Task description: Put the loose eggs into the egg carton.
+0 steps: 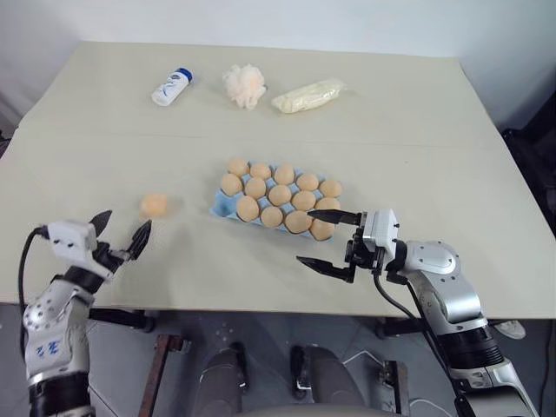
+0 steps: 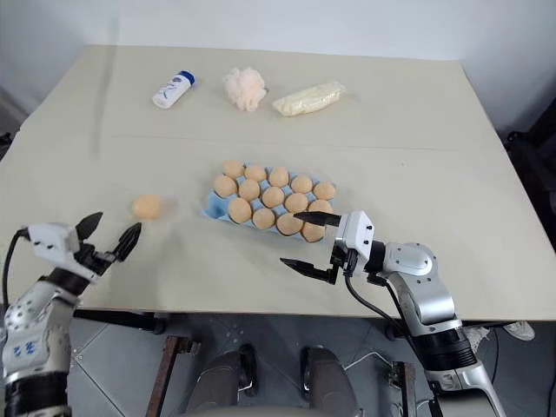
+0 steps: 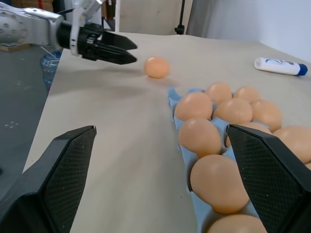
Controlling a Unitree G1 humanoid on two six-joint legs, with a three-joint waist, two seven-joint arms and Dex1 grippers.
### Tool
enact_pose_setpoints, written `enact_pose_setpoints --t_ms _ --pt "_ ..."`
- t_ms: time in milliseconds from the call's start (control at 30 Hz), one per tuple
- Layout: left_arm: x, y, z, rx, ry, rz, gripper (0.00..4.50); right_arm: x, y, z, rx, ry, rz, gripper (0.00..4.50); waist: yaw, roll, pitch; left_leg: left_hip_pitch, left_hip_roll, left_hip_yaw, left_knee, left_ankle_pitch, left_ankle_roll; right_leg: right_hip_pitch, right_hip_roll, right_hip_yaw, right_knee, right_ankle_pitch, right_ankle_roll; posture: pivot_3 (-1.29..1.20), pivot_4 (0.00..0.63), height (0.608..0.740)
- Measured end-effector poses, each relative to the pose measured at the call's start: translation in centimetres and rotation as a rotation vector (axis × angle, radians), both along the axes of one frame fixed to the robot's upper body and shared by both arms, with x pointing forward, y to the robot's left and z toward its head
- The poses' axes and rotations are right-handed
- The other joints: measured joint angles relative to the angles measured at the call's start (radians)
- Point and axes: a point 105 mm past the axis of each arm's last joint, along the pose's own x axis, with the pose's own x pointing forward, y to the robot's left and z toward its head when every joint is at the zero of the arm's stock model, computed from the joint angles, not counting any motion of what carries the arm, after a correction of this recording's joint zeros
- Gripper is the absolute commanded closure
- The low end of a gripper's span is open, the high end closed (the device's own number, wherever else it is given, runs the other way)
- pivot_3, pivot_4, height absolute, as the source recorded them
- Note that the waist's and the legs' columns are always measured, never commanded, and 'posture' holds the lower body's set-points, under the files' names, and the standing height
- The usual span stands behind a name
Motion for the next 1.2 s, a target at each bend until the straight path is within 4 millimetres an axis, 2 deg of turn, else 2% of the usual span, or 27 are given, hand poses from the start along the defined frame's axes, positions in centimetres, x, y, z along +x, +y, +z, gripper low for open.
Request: enact_pose_setpoints --t_ms 100,233,367,467,600,733,933,1133,1200 --pt "2.0 -0.6 0.1 -0.013 0.008 -0.012 0.06 0.0 -0.1 -0.1 0.003 0.004 -0.011 0.00 -0.001 0.000 0.000 0.000 0.000 0.000 0.001 0.000 0.000 0.000 0.000 0.000 0.001 0.000 0.001 0.00 0.150 0.740" --pt "3.3 -1.3 -0.3 -0.035 0.030 -0.038 0.06 -0.2 -0.1 -0.3 0.004 0.011 -0.017 0.00 0.000 0.000 0.000 0.000 0.000 0.001 0.003 0.001 0.001 0.001 0.000 0.000 0.003 0.001 0.001 0.00 0.150 0.740" --pt "5.2 -3.0 -0.7 -0.020 0.065 -0.079 0.06 -0.3 0.0 -0.1 0.009 0.010 -0.025 0.00 0.006 0.000 0.000 0.000 0.000 0.000 0.005 0.001 0.001 0.001 0.000 0.000 0.005 0.001 0.002 0.00 0.150 0.740" --pt "5.6 -3.5 -1.1 -0.020 0.082 -0.092 0.65 -0.3 0.0 -0.1 0.013 0.011 -0.035 0.00 0.004 0.000 0.000 0.000 0.000 0.001 0.006 0.001 0.001 0.001 0.000 0.001 0.005 0.001 0.003 0.00 0.150 0.740" --pt "5.7 -3.9 -0.9 -0.016 0.072 -0.113 1.90 -0.3 -0.1 -0.3 0.016 0.017 -0.046 0.00 0.004 0.000 0.000 0.000 0.000 0.001 0.006 0.001 0.001 0.000 0.000 0.001 0.007 0.001 0.002 0.00 0.150 0.740" --pt "5.7 -4.8 0.0 -0.018 0.051 -0.167 1.90 -0.3 -0.1 -0.2 0.021 0.014 -0.057 0.00 0.006 0.000 0.000 0.000 0.000 0.001 0.006 0.001 0.001 0.000 0.000 0.001 0.007 0.001 0.002 0.00 0.150 0.740" --pt "5.8 -10.9 4.2 0.043 -0.070 -0.429 1.90 -0.3 -0.2 -0.3 0.023 0.017 -0.066 0.00 0.025 0.000 0.000 0.001 -0.001 0.001 0.008 0.002 0.001 0.001 0.000 0.001 0.008 0.001 0.002 0.00 0.150 0.740" --pt "5.6 -14.8 4.0 0.073 -0.051 -0.593 1.90 -0.3 -0.2 -0.3 0.025 0.017 -0.081 0.00 0.021 0.000 0.000 0.001 0.000 0.001 0.007 0.002 0.002 0.000 0.001 0.001 0.008 0.001 0.002 0.00 0.150 0.740" --pt "5.6 -15.2 3.3 0.092 -0.025 -0.620 1.50 -0.2 -0.2 -0.3 0.025 0.015 -0.088 0.00 0.021 0.000 0.000 0.001 0.000 0.001 0.007 0.003 0.003 0.000 0.001 0.001 0.008 0.001 0.002 0.00 0.150 0.740"
